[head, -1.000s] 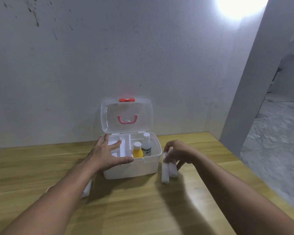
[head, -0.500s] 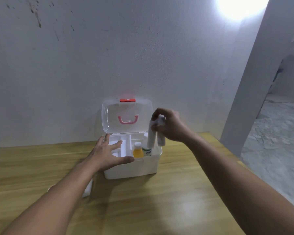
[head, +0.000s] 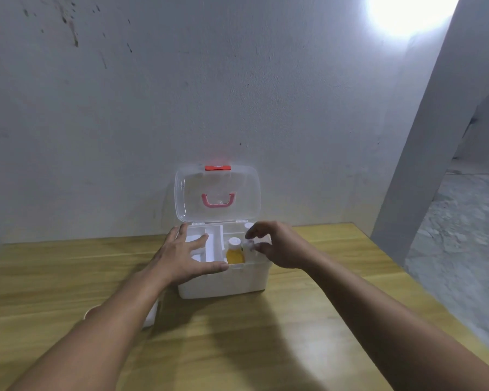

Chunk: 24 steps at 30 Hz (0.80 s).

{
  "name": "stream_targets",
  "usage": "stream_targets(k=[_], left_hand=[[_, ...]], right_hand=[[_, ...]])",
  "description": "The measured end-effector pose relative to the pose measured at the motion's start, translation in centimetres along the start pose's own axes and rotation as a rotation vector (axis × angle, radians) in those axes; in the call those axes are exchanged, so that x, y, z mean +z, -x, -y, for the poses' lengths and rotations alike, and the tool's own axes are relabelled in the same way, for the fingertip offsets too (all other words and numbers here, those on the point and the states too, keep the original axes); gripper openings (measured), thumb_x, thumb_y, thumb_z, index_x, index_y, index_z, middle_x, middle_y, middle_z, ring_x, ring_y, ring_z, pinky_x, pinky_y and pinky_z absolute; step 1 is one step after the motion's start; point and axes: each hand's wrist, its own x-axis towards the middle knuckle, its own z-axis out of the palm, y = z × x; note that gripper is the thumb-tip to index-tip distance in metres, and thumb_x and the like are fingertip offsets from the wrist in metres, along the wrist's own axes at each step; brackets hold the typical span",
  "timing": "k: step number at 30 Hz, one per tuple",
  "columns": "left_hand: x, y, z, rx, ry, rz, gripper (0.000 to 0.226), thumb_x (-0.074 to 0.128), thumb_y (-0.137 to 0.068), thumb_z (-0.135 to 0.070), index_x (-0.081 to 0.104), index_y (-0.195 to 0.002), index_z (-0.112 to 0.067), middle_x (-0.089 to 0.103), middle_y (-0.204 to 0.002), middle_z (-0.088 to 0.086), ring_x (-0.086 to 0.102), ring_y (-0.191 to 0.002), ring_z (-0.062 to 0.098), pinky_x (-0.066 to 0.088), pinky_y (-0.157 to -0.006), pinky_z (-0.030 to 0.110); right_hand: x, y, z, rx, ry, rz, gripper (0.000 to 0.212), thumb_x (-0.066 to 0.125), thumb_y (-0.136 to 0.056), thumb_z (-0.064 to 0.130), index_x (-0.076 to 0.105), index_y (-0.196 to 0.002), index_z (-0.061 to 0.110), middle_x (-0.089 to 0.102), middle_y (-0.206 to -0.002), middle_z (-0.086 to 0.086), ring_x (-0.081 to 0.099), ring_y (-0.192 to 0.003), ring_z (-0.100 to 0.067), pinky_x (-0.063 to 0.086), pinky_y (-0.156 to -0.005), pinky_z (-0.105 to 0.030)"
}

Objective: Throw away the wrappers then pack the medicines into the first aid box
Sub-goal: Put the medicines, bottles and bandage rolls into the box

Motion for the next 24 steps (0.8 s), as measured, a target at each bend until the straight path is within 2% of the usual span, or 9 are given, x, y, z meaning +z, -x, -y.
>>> stream_targets(k=[2,6,10,13,18,20,22,24], left_hand=[[0.0,0.0,0.0,-0.004,0.005,0.003,0.123,0.037,-0.033,-0.101,0.029,-0.143,-0.045,-0.008,-0.161,-0.002,-0.009,-0.148,0.022,0.014,-0.116,0.051],[0.0,0.1,-0.1,-0.005,0.014,0.003,0.123,0.038,-0.033,-0.1,0.028,-0.143,-0.046,-0.008,-0.161,-0.003,-0.009,-0.148,0.021,0.014,-0.116,0.051],[0.0,0.0,0.0,-0.002,0.028,0.002,0.122,0.041,-0.034,-0.1,0.027,-0.143,-0.047,-0.008,-0.161,-0.004,-0.009,-0.148,0.02,0.013,-0.117,0.05],[0.0,0.0,0.2,0.009,0.049,0.002,0.124,0.042,-0.032,-0.1,0.027,-0.143,-0.046,-0.009,-0.161,-0.003,-0.01,-0.148,0.02,0.011,-0.117,0.051],[-0.3,-0.3,0.2,0.024,0.092,0.012,0.133,0.033,-0.032,-0.102,0.018,-0.148,-0.039,-0.012,-0.16,-0.002,-0.012,-0.148,0.021,0.006,-0.117,0.051],[-0.6,-0.5,0.5,0.019,0.204,-0.052,0.119,0.027,-0.048,-0.098,0.024,-0.148,-0.033,-0.003,-0.161,0.0,-0.004,-0.149,0.022,0.006,-0.118,0.049],[-0.9,-0.4,1.1,0.029,0.293,-0.163,0.1,0.025,-0.066,-0.088,0.036,-0.144,-0.027,0.015,-0.16,0.002,0.01,-0.148,0.023,0.012,-0.12,0.046],[-1.4,0.4,1.8,0.043,0.307,-0.239,0.083,0.025,-0.077,-0.073,0.047,-0.137,-0.021,0.034,-0.153,0.006,0.022,-0.144,0.022,0.017,-0.116,0.034]], right_hand=[[-0.3,0.0,-0.2,-0.009,-0.03,-0.011,0.027,0.067,-0.089,0.014,0.067,-0.115,0.016,0.068,-0.114,0.002,0.06,-0.102,-0.011,0.052,-0.091,-0.03],[-1.0,-0.6,-0.2,0.009,-0.114,-0.111,0.021,0.064,-0.089,0.011,0.068,-0.11,0.01,0.07,-0.105,0.0,0.062,-0.093,-0.009,0.051,-0.083,-0.021],[-1.1,-1.9,-0.8,0.082,-0.178,-0.22,0.016,0.062,-0.09,0.01,0.07,-0.103,0.009,0.072,-0.099,-0.004,0.066,-0.091,-0.016,0.055,-0.086,-0.031],[-0.3,-2.7,-1.2,0.141,-0.197,-0.25,0.019,0.061,-0.089,0.01,0.068,-0.107,0.009,0.071,-0.106,-0.005,0.066,-0.095,-0.019,0.054,-0.087,-0.033],[1.7,-3.6,-1.7,0.23,-0.214,-0.233,0.032,0.056,-0.093,0.011,0.057,-0.125,0.011,0.06,-0.129,-0.008,0.059,-0.113,-0.024,0.048,-0.1,-0.041],[2.6,-3.8,-1.9,0.256,-0.218,-0.212,0.035,0.05,-0.095,0.01,0.055,-0.129,0.012,0.057,-0.134,-0.01,0.057,-0.119,-0.027,0.045,-0.103,-0.04],[3.3,-3.5,-1.9,0.27,-0.252,-0.224,0.036,0.043,-0.096,0.008,0.054,-0.131,0.011,0.057,-0.135,-0.012,0.055,-0.121,-0.027,0.044,-0.1,-0.035],[3.6,-3.1,-1.7,0.243,-0.275,-0.277,0.035,0.04,-0.099,0.013,0.055,-0.129,0.01,0.059,-0.132,-0.013,0.054,-0.121,-0.029,0.043,-0.1,-0.038]])
